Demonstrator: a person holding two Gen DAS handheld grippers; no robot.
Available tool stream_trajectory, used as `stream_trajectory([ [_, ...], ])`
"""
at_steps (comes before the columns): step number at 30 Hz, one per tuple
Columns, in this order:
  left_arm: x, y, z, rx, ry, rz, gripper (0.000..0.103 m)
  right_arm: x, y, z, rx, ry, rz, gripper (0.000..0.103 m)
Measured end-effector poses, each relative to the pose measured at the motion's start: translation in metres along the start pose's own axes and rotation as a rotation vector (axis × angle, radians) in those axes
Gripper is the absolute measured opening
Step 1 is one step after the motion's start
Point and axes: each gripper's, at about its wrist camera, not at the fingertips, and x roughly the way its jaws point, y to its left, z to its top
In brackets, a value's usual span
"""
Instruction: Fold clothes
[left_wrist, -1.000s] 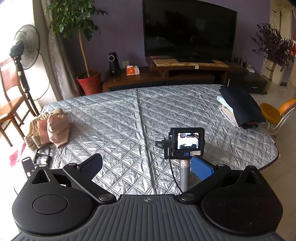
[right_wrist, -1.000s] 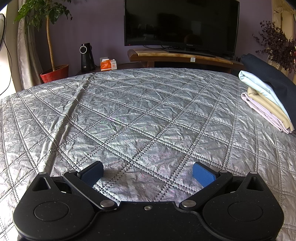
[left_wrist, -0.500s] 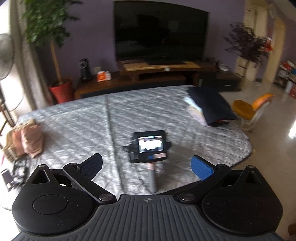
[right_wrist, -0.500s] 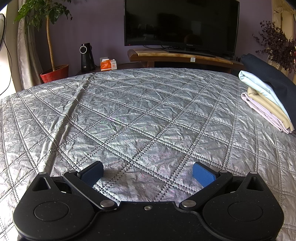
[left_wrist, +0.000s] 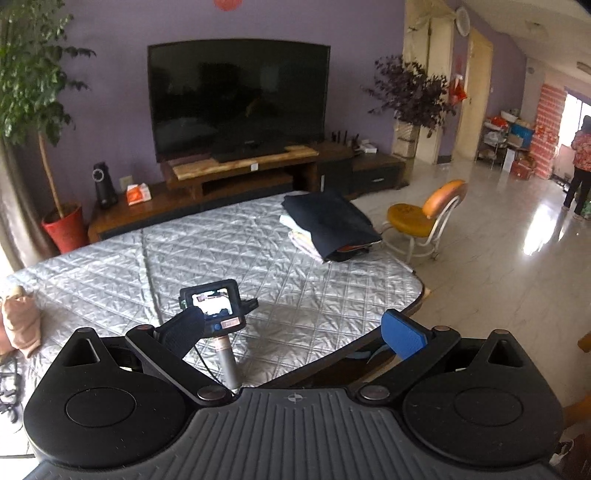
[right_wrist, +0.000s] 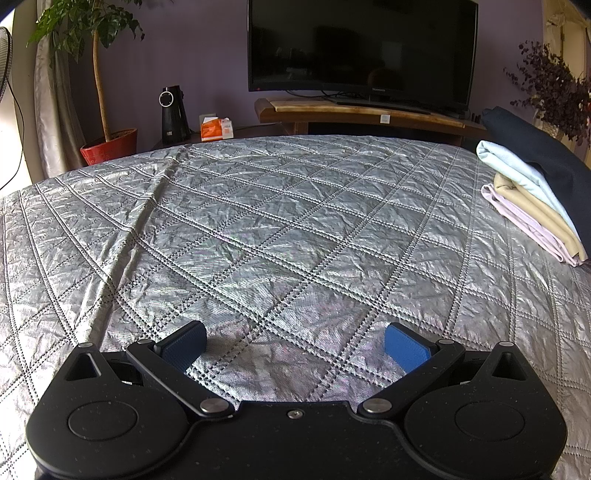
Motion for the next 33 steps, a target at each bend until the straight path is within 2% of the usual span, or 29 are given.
stream_trajectory([
  [19,-0.101,0.015,-0.027,-0.045,-0.162,0.043,0.103,0.0,0.0,0.0,0.0,0.0,0.0,0.102],
  [33,-0.107,0.024,-0.031,-0.065,-0.16,0.069,0.103,0.001,-0.001,0.0,0.0,0.0,0.0,0.102],
])
